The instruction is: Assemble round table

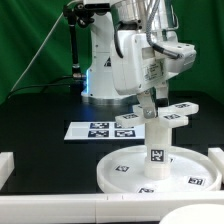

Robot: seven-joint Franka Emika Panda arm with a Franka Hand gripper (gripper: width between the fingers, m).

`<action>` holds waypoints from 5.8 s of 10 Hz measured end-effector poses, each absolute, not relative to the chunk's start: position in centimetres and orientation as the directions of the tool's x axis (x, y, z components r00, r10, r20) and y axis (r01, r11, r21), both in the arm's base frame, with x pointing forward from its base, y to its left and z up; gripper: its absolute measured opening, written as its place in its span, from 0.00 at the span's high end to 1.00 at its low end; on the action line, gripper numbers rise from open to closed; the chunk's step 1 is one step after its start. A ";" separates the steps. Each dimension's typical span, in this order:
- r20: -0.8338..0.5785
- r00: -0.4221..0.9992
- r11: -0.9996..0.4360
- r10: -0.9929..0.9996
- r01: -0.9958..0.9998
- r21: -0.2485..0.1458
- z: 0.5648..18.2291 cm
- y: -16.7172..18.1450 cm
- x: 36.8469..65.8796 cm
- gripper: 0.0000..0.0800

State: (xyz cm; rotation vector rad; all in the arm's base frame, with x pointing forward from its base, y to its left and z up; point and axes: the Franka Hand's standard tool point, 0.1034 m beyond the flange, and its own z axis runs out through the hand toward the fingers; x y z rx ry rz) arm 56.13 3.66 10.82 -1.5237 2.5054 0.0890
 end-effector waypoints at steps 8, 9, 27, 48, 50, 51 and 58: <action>-0.231 -0.247 0.277 -0.941 -0.955 -0.109 13.4 4.3 56.5 0.19; -0.227 -0.184 0.212 -0.956 -0.971 -0.109 13.3 4.6 56.3 0.19; 0.011 0.992 -0.987 0.123 0.123 -0.105 13.7 5.7 57.5 0.19; -0.008 0.629 -0.627 0.777 0.775 -0.077 10.6 3.4 56.4 0.19; -0.009 0.636 -0.635 0.771 0.769 -0.078 10.6 3.5 56.4 0.19; -0.010 0.650 -0.649 0.760 0.757 -0.076 10.7 3.6 56.5 0.19; -0.013 0.717 -0.716 0.697 0.695 -0.071 10.9 3.7 56.5 0.19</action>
Offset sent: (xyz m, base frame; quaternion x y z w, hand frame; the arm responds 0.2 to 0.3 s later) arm 0.0041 0.0073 0.0345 -0.0066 -0.0288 -0.0068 0.9995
